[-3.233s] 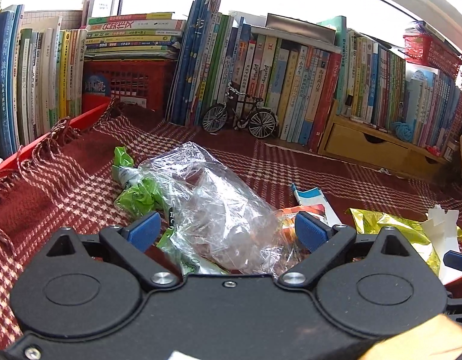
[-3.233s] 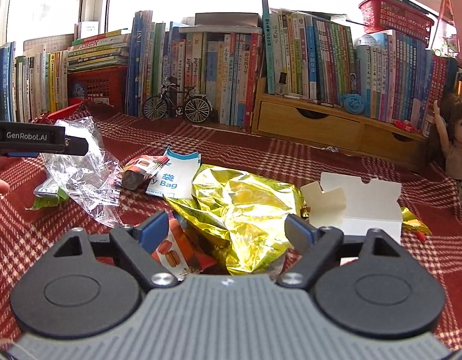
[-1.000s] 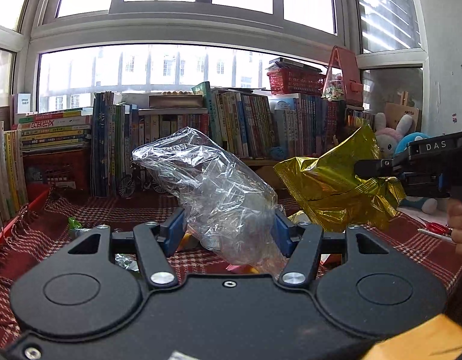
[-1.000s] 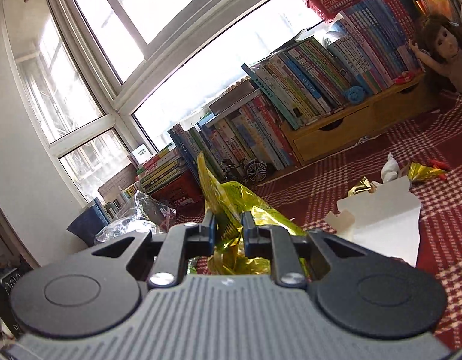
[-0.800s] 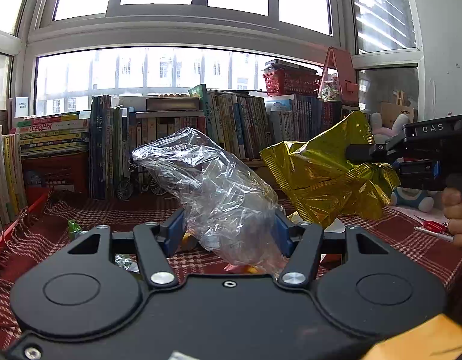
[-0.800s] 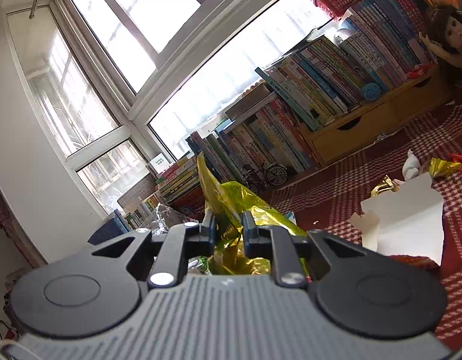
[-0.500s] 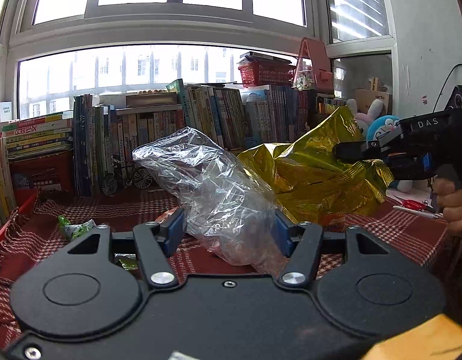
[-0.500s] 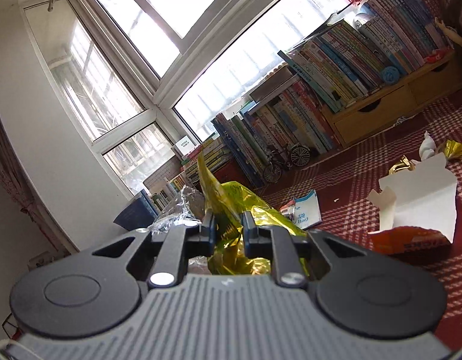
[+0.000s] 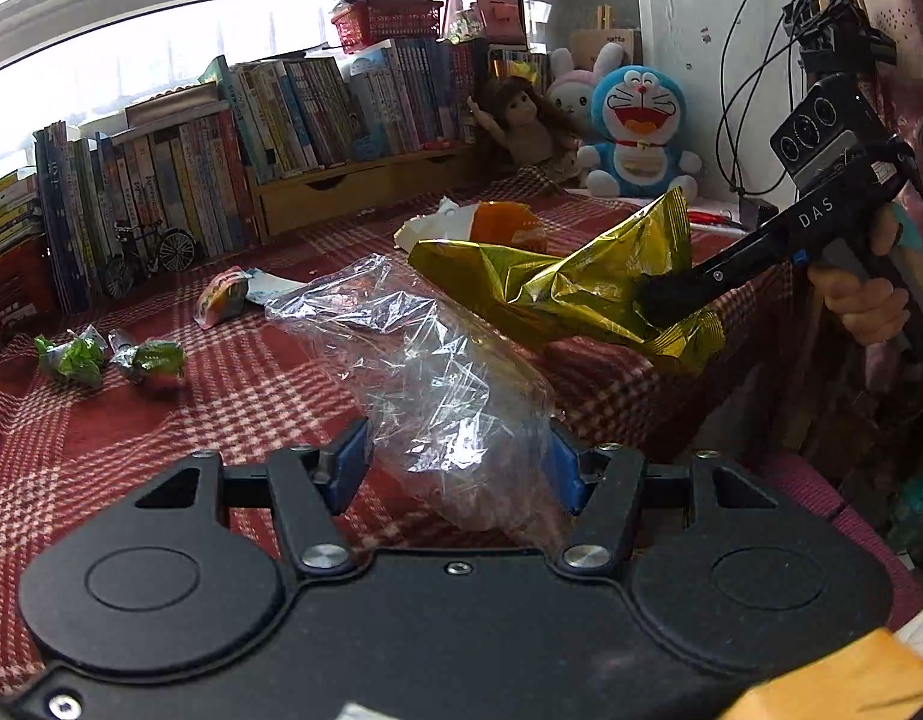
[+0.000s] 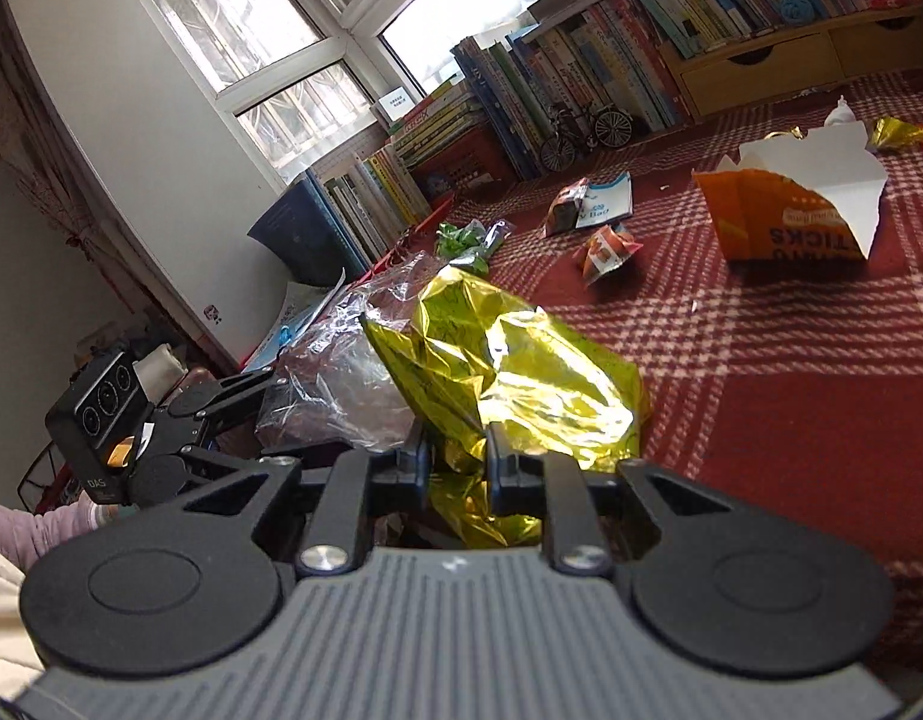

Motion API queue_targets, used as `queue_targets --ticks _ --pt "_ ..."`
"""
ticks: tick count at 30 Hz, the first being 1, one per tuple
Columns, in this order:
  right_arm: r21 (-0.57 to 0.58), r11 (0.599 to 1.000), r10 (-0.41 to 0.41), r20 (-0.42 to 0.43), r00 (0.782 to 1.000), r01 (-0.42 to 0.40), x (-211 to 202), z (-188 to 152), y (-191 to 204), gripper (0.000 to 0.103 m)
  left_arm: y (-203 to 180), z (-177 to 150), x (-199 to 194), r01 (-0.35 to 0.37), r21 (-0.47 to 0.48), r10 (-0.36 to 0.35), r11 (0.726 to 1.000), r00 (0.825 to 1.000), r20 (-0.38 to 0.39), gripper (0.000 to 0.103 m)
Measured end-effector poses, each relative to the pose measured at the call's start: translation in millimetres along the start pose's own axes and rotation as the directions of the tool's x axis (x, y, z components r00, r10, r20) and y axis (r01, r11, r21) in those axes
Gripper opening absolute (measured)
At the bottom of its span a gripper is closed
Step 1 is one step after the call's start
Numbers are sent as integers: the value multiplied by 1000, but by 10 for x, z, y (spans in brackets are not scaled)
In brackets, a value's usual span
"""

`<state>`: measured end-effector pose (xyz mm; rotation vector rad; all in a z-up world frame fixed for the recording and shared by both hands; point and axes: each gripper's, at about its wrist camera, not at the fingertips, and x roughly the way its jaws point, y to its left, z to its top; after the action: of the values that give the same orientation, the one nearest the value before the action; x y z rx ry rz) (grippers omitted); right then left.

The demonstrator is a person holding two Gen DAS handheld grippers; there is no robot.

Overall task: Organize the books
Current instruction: 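Carry the plastic bag and gold foil wrapper off the bed toward the trash bin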

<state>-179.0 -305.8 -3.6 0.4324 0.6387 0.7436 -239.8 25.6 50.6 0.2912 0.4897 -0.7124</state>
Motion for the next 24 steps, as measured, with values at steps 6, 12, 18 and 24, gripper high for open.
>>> queue_targets --ticks 6,12,18,24 --pt "-57 998 7 -151 989 -15 102 -403 39 23 -128 -364 57 67 29 -64 997 992 -111 58" --pt "-105 994 16 -247 969 -43 186 -559 103 23 -154 -535 101 93 74 -79 993 980 -180 57" --pt "-142 987 33 -288 957 -77 162 -572 219 23 -191 -622 86 128 90 -106 988 970 -220 57" --pt "-199 975 15 -374 927 -96 208 -649 267 23 -297 -801 155 169 100 -131 981 944 -304 57"
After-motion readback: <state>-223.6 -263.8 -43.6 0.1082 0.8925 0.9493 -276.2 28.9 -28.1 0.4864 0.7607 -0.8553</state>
